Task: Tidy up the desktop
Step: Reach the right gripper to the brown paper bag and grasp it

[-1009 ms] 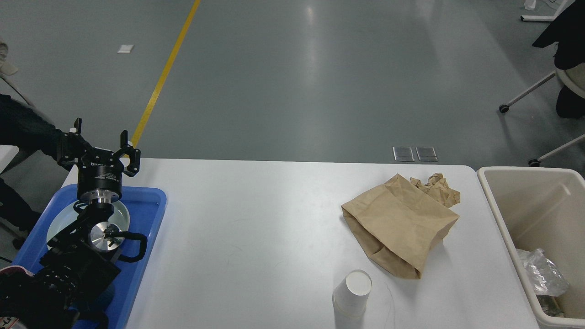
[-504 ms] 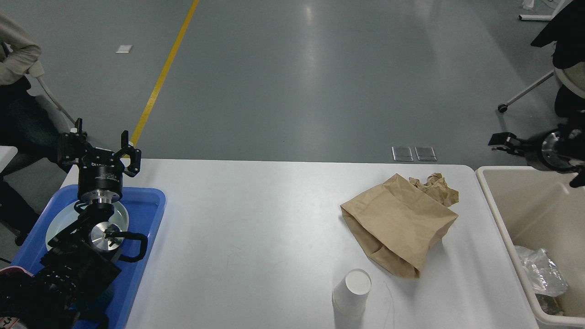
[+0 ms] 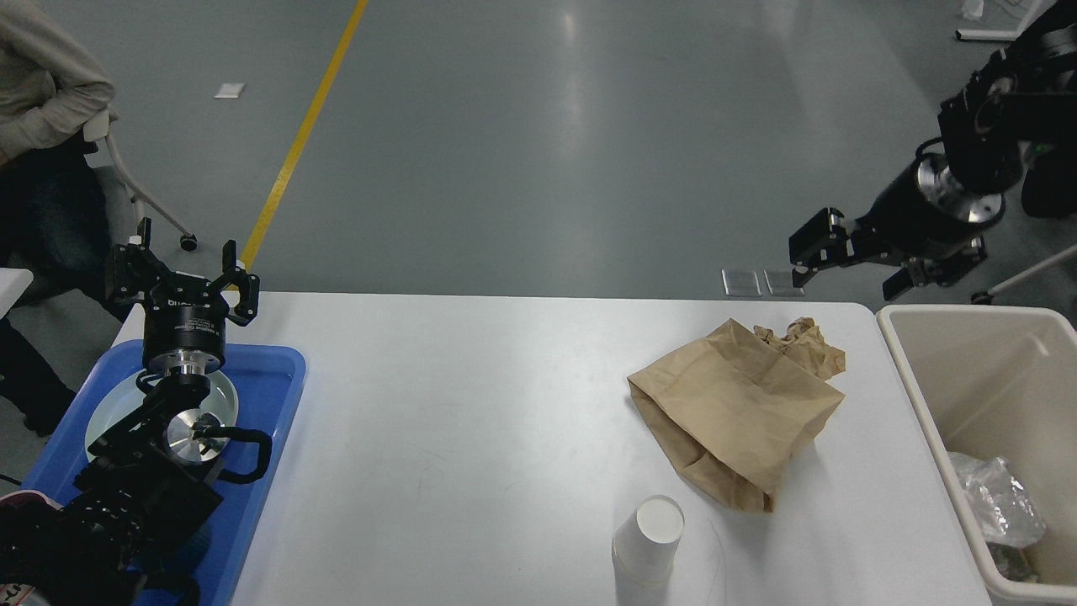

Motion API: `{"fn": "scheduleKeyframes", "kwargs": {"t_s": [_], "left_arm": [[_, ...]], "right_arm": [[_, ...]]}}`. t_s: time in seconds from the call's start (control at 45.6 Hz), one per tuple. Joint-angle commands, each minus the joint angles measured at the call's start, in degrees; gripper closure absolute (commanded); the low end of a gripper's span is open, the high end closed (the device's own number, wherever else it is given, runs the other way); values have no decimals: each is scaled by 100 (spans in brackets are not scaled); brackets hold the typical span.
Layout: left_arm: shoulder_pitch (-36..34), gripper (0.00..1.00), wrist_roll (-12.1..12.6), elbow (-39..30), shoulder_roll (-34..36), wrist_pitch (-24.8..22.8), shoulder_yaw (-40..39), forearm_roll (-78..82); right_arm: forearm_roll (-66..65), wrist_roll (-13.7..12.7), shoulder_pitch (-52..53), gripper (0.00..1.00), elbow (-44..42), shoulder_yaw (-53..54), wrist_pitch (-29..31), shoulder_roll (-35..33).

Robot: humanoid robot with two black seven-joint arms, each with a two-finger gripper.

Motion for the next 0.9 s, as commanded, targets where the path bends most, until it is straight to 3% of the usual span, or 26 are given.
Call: {"fn": "scheduleKeyframes", "kwargs": {"t_s": [0.0,0.132,0.329,0.439,0.724,0.877], "left_arm": [[0,4,0,0,-2,0,0,0],[0,4,0,0,-2,0,0,0],[0,4,0,0,-2,0,0,0],[0,4,0,0,-2,-9,0,0],[0,4,0,0,-2,0,0,0],[0,4,0,0,-2,0,0,0]], "right_arm": [[2,2,46,0,25,31,214,7],[37,-6,-928,0,-159,84,-321,7],[81,-6,-2492,0,-265,382,-1981,7],[265,-24,-3371,0,-396,786,-2589,-1],[432,-33,-4822,0,-1337,1657,-3178,25],[450,-33,-5008,0,-1461,1701,-3240,78]]}}
